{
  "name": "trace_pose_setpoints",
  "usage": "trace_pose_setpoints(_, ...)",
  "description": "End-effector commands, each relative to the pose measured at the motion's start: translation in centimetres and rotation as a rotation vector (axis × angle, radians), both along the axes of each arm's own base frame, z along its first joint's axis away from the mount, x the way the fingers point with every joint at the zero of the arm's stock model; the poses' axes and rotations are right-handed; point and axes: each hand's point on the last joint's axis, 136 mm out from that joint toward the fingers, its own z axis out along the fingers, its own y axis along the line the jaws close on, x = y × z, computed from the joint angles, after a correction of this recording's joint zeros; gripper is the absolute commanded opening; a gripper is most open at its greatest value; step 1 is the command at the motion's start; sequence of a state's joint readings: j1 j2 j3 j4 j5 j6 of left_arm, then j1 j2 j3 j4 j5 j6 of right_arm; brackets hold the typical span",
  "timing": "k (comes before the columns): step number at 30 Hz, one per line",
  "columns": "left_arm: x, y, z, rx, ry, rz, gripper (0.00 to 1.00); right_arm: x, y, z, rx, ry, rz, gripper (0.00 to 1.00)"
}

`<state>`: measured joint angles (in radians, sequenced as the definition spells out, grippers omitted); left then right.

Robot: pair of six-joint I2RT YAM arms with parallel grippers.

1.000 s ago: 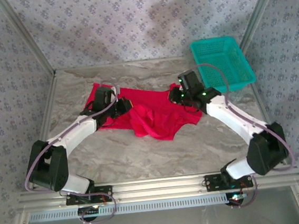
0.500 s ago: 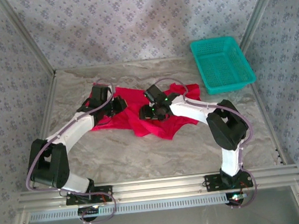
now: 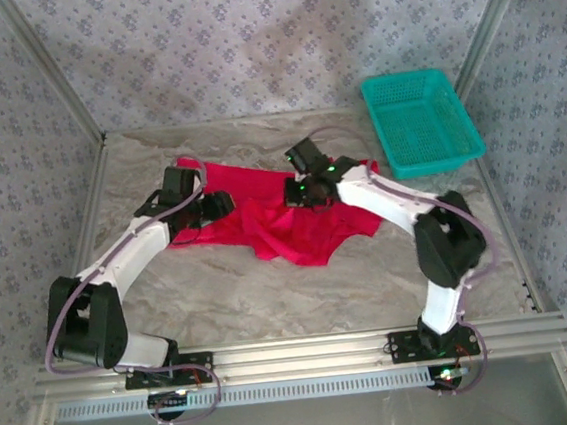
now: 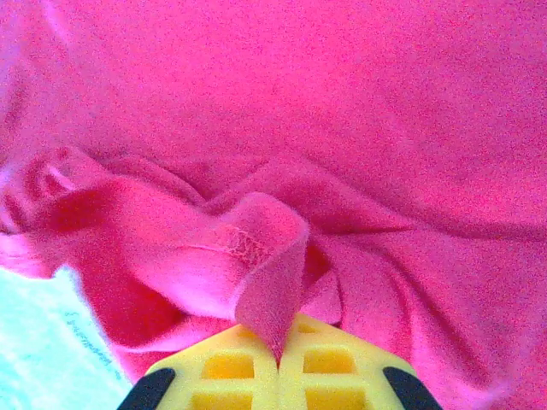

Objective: Fold the inside-out t-shirt

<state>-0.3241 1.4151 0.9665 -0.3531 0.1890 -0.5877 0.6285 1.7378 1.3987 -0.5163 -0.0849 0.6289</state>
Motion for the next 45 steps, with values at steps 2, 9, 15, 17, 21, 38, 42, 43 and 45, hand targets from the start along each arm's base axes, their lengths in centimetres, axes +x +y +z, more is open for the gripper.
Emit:
trace_pose_setpoints(2,-1.8,2.6,-2.6,0.174,0.109,-0.009,0.59,-0.9,-5.2,5.2,0.037,-0.093,-0.024,0.0)
trace_pose_setpoints(9,-0.9,1.9,-6.0,0.183,0.18,-0.039,0.69,-1.5,-5.8,6.4,0.092,-0.123,-0.027,0.0)
trace_pose_setpoints(15,-0.9,4.4,-7.7,0.442,0.289,-0.054,0.55,-1.6,-6.9,6.6,0.083,-0.119,-0.04,0.0)
trace_pose_setpoints(17,-0.6,4.9,-7.9,0.488,0.288,-0.048,0.36,-1.4,-7.7,6.6,0.085,-0.118,-0.058,0.0)
trace_pose_setpoints(21,-0.4,6.2,-6.9,0.538,0.298,-0.026,0.0,-1.0,-9.6,7.3,0.093,-0.119,-0.096,0.0)
trace_pose_setpoints(38,0.4,20.4,11.0,0.114,-0.155,0.543,0.0,0.3,-18.4,11.9,0.124,-0.2,-0.284,0.0)
trace_pose_setpoints(42,0.7,19.7,10.5,0.056,-0.152,0.521,0.0,0.8,-18.4,12.4,0.128,-0.227,-0.287,0.0)
trace_pose_setpoints(43,0.9,19.3,10.4,0.032,-0.154,0.508,0.0,1.0,-18.3,12.6,0.14,-0.235,-0.289,0.0)
trace_pose_setpoints(45,1.3,18.7,10.1,-0.012,-0.155,0.498,0.0,1.2,-17.8,12.6,0.163,-0.22,-0.282,0.0)
